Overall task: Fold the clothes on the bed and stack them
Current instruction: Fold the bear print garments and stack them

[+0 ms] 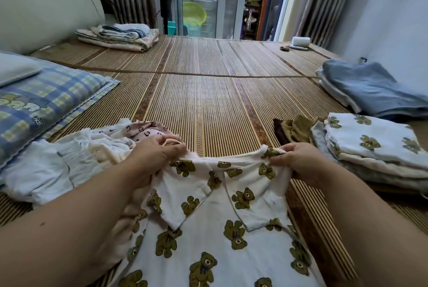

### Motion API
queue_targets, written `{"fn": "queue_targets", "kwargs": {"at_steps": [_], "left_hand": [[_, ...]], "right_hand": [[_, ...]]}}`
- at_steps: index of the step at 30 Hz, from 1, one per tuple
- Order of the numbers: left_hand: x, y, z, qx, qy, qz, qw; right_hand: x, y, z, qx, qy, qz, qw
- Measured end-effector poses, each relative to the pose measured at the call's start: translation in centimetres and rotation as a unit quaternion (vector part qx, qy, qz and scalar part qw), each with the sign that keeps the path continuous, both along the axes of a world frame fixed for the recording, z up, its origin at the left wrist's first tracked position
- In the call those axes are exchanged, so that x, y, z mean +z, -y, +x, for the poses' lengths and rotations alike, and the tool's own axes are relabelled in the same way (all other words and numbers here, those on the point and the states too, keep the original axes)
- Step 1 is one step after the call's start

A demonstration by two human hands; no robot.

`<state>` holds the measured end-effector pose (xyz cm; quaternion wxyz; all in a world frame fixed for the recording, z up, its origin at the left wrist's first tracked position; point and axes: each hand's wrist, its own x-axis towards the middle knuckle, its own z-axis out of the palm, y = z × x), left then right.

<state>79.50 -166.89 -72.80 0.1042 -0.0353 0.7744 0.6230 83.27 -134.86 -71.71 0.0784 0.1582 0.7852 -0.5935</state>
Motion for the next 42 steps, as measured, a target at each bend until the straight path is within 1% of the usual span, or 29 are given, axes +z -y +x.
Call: {"fn": "queue_targets", "kwargs": {"at_steps": [3,6,8,11,16,18,20,23,25,26,27,29,30,31,32,34,35,36,37,38,39,40,42], "left_hand": [[0.8,-0.2,0.0,0.005,-0.046,0.018,0.999],[2.5,-0.7,-0.1,-0.01,-0.095,-0.004,0.995],[4.3,-1.2,-1.0,-0.017,-0.128,-0.039,0.991],[7.2,-2.3,-3.5,-0.023,-0.18,-0.116,0.977],[10.1,-4.4,-6.2,-0.048,-0.205,-0.187,0.96],[10.2,-4.7,-6.0,-0.056,-0.219,-0.204,0.953],[9.4,-4.4,-5.0,-0.087,-0.252,-0.263,0.927],[6.6,-3.4,-1.6,-0.138,-0.307,-0.362,0.869],[4.0,-2.5,1.4,-0.191,-0.33,-0.4,0.834],[2.7,-2.2,2.9,-0.237,-0.337,-0.42,0.809],[1.4,-1.8,4.2,-0.289,-0.325,-0.445,0.782],[-0.3,-1.4,6.4,-0.379,-0.278,-0.488,0.735],[-0.9,-1.3,7.0,-0.402,-0.249,-0.498,0.727],[-1.1,-1.4,7.3,-0.404,-0.23,-0.498,0.732],[-1.0,-1.8,7.3,-0.386,-0.23,-0.493,0.745],[-0.5,-3.1,6.5,-0.326,-0.256,-0.483,0.771],[-0.4,-3.8,5.9,-0.305,-0.258,-0.489,0.775],[-0.5,-4.3,5.2,-0.3,-0.244,-0.51,0.769],[-0.9,-4.6,4.7,-0.311,-0.214,-0.543,0.75],[-1.4,-4.8,4.5,-0.332,-0.177,-0.579,0.723],[-2.2,-4.8,4.5,-0.346,-0.152,-0.61,0.697],[-2.9,-4.7,4.7,-0.348,-0.142,-0.632,0.678],[-3.6,-4.5,5.3,-0.34,-0.147,-0.664,0.65]], "right_hand": [[1.2,-0.8,0.3,-0.012,-0.059,0.007,0.998],[2.4,-1.6,0.6,-0.031,-0.139,0.084,0.986],[3.4,-1.7,0.3,-0.036,-0.174,0.117,0.977],[5.5,-2.1,-1.2,-0.038,-0.199,0.198,0.959],[8.3,-2.7,-3.7,-0.043,-0.241,0.19,0.951],[8.2,-2.9,-3.9,-0.048,-0.248,0.218,0.943],[7.3,-2.9,-2.9,-0.046,-0.247,0.256,0.934],[4.3,-2.8,0.3,0.008,-0.225,0.318,0.921],[1.7,-2.9,3.2,0.057,-0.183,0.395,0.898],[0.4,-3.1,4.5,0.079,-0.149,0.433,0.886],[-0.5,-3.2,5.8,0.105,-0.103,0.46,0.876],[-1.5,-3.2,7.7,0.161,-0.006,0.465,0.87],[-1.3,-3.2,8.3,0.169,0.02,0.453,0.875],[-1.0,-2.9,8.5,0.16,0.019,0.441,0.883],[-0.7,-2.3,8.5,0.134,-0.001,0.436,0.89],[-0.9,-0.4,7.6,0.074,-0.063,0.441,0.892],[-1.4,1.0,7.1,0.062,-0.076,0.441,0.892],[-2.1,2.6,6.8,0.06,-0.064,0.434,0.896],[-2.9,4.3,6.7,0.069,-0.024,0.428,0.901],[-3.9,5.8,6.7,0.084,0.031,0.431,0.898],[-4.9,6.8,6.9,0.097,0.076,0.444,0.888],[-5.9,7.1,7.1,0.097,0.101,0.46,0.877],[-7.1,6.2,7.8,0.087,0.11,0.485,0.863]]}}
